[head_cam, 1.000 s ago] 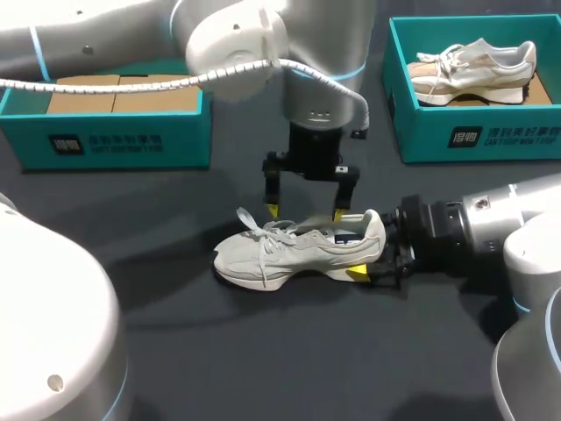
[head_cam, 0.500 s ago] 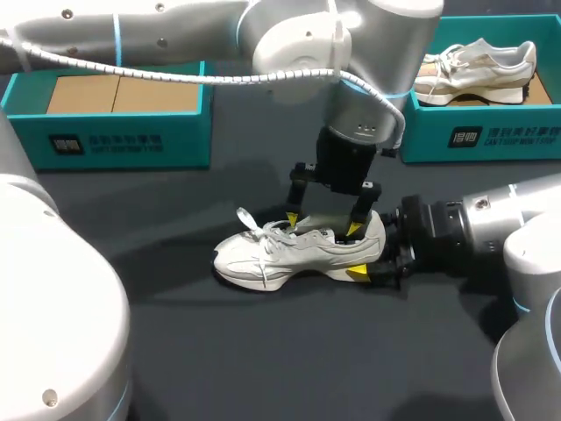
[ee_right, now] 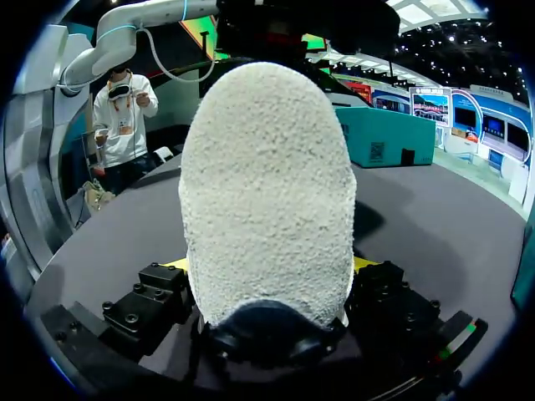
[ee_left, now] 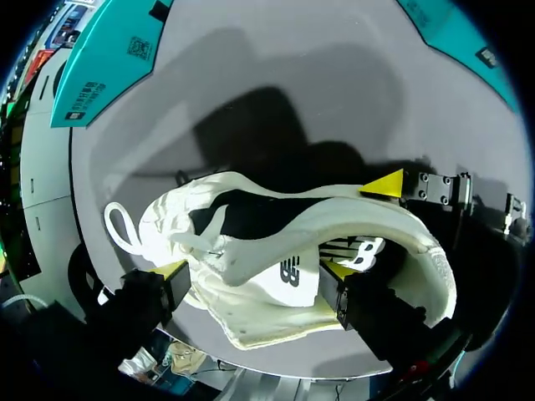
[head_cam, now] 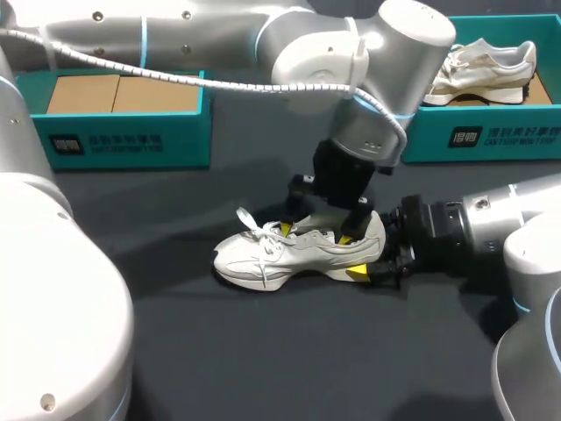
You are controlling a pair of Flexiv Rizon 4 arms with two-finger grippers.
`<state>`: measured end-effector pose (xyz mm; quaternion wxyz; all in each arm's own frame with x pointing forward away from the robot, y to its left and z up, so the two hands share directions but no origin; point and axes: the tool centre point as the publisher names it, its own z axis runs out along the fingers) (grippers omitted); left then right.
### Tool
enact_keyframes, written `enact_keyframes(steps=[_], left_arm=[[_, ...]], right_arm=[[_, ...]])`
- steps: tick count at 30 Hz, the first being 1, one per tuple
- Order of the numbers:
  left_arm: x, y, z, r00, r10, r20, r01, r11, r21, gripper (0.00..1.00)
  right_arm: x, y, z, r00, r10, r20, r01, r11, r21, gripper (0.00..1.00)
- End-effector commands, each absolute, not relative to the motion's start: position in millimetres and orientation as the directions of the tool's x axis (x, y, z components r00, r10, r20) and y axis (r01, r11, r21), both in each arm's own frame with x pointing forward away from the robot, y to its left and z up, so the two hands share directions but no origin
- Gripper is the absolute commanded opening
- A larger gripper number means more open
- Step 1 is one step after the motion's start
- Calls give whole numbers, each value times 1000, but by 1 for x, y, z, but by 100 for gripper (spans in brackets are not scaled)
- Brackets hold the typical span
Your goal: Take the shoe out of the shoebox, open the shoe tongue, remove and reinsert the insole, then place the shoe into the shoebox
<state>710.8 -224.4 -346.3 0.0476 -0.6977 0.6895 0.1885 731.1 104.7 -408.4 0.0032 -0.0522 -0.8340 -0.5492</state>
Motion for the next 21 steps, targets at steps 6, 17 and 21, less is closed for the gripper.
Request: enact_keyframes(steps=[6,17,21], left_arm=[[714,-222,-353,-18,-926,-376,-974,-68,214,100],[713,-206,-340,-20,-913,-409,-973,-76,218,91],[712,-202,-333,-18,-916,-400,-973,-75,218,82]], right_arm=[[731,106,-408,-994,86,63,92,396,913,0],[731,106,-408,-994,86,63,92,396,913,0],[731,106,-408,-994,86,63,92,396,913,0]])
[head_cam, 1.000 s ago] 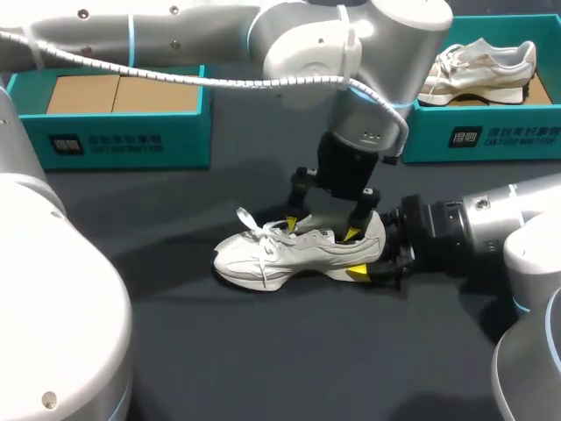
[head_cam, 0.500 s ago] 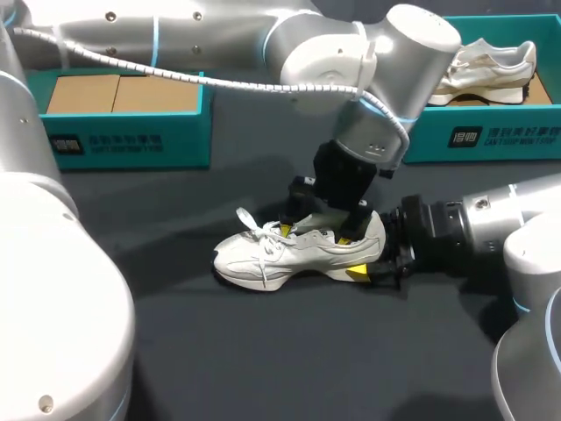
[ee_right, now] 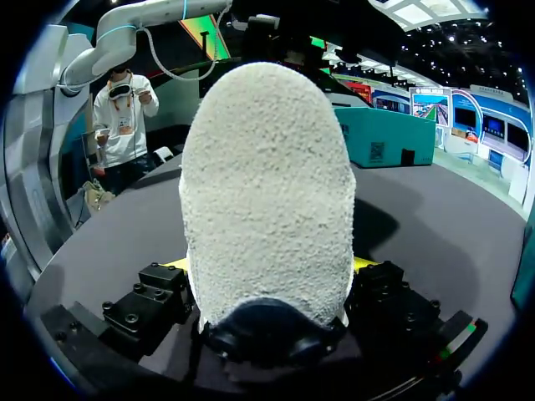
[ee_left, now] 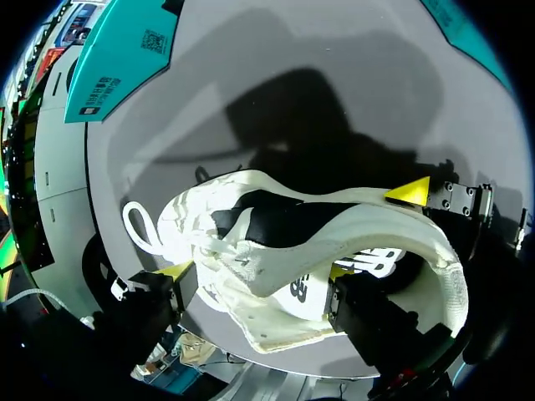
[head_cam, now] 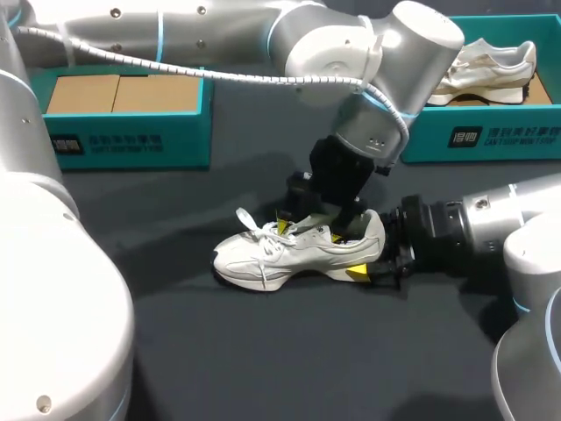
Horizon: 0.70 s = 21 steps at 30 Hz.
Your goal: Take the shoe out of the shoebox, open the shoe tongue, remove and reinsert the insole, then place the shoe into the shoebox
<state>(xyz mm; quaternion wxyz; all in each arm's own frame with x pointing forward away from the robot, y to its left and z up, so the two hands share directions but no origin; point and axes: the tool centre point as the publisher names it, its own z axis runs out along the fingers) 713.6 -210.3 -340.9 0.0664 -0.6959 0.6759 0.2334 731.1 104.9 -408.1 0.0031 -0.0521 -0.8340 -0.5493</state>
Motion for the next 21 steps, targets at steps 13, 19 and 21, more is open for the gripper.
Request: enact_keyframes(steps=[13,19,21], left_arm=[[708,-202,-322,-41,-928,-370,-973,-47,227,41],[702,-203,-320,-58,-932,-359,-973,-28,229,0],[700,-202,-318,-58,-934,-353,-974,-24,223,0]], right_arm=[[731,106,-408,-994,86,63,92,396,913,0],[731,106,-408,-994,86,63,92,396,913,0],[731,106,-408,-994,86,63,92,396,913,0]])
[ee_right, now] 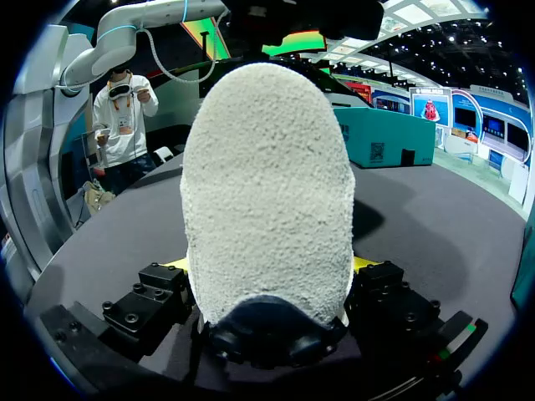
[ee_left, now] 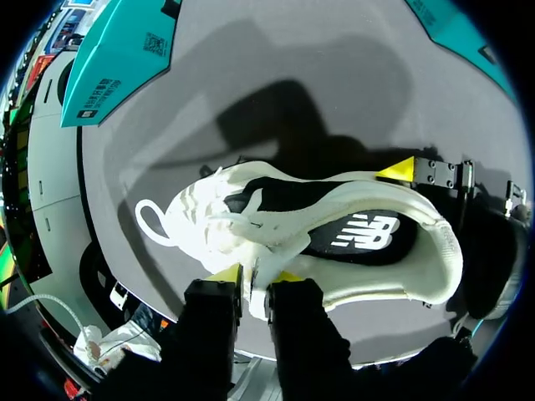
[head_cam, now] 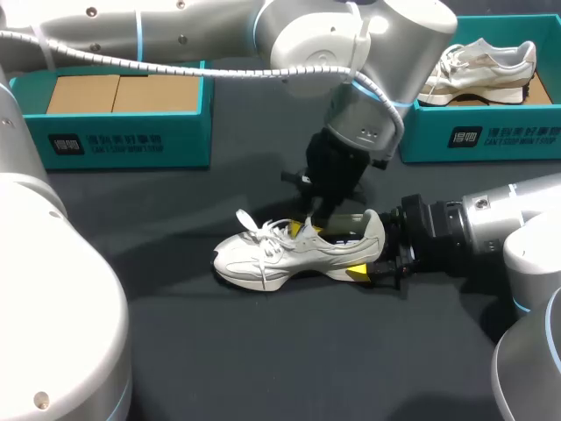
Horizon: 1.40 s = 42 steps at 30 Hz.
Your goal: Take the shoe out of the shoebox, open the shoe tongue, remove and reinsert the insole, then place the shoe into the shoebox
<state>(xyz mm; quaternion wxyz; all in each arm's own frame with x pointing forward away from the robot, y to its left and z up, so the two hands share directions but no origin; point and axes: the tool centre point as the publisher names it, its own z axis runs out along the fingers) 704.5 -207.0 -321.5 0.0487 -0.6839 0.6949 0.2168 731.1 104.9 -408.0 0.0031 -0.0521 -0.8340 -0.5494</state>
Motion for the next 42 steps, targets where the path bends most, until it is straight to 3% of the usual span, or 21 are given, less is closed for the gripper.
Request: enact_keyframes(steps=[1,21,36,42], left_arm=[[700,-201,-317,-59,-938,-341,-975,-18,220,0],[699,-136,-291,132,-989,72,-980,-120,160,0],[697,-117,-308,123,-992,41,-985,-116,130,0],[700,-115,-327,130,-991,-12,-979,-131,157,17]], right_arm=[[731,106,-408,-994,86,63,92,396,913,0],[731,106,-408,-994,86,63,92,396,913,0],[731,106,-408,-994,86,63,92,396,913,0],[731,106,-408,-994,86,63,92,396,913,0]])
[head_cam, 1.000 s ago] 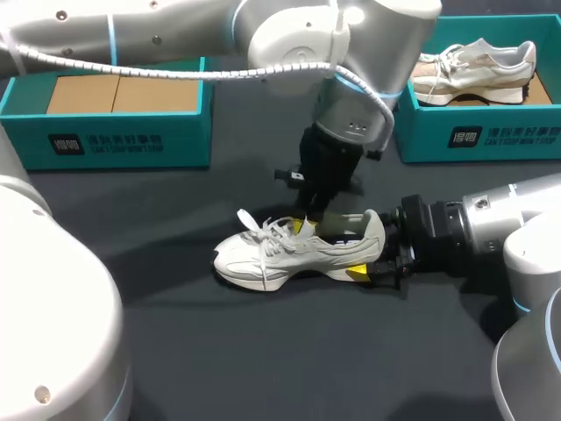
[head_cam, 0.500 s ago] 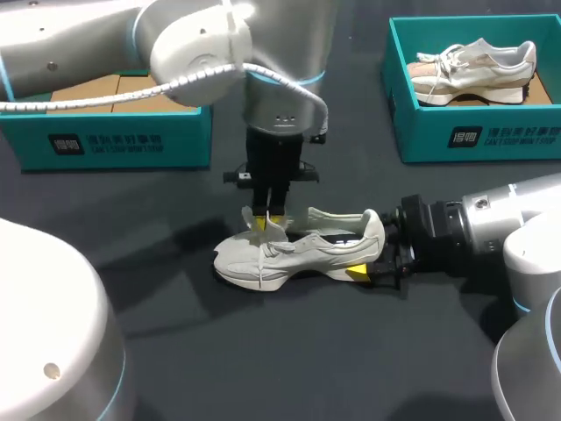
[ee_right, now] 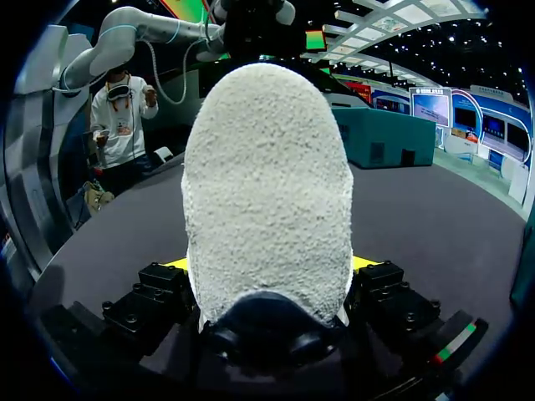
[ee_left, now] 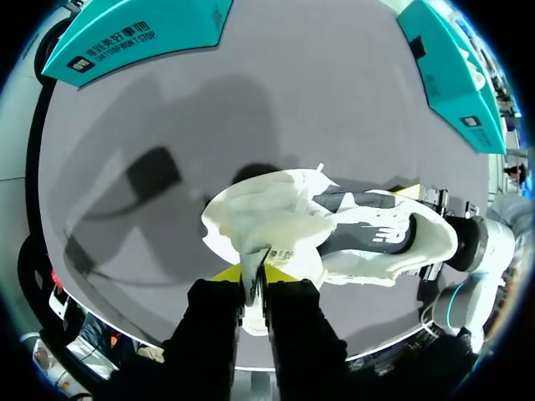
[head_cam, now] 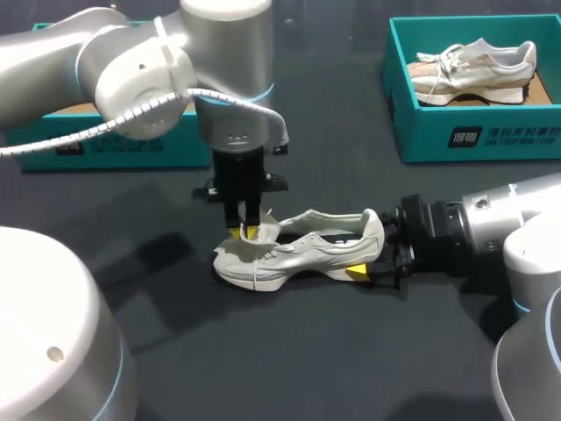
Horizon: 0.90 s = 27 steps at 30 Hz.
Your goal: Take the shoe out of the shoebox, open the shoe tongue, remove and reinsert the insole, then place the shoe into the shoebox
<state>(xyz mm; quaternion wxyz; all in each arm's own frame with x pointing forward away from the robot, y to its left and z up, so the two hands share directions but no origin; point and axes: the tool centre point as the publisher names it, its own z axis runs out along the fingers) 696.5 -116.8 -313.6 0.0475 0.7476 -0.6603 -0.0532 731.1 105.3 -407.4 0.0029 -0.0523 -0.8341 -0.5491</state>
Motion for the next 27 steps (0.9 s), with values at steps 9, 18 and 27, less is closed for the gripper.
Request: enact_keyframes(steps=[9,18,27], left_arm=[[703,-111,-342,130,-989,-71,-976,-140,166,40],[697,-102,-346,92,-989,-112,-980,-110,164,46],[692,-97,-327,27,-994,-104,-990,-41,138,55]], right_arm=[[731,106,-408,-994,86,63,92,396,913,0],[731,106,-408,-994,86,63,92,396,913,0],[731,106,-408,-994,86,63,92,396,913,0]])
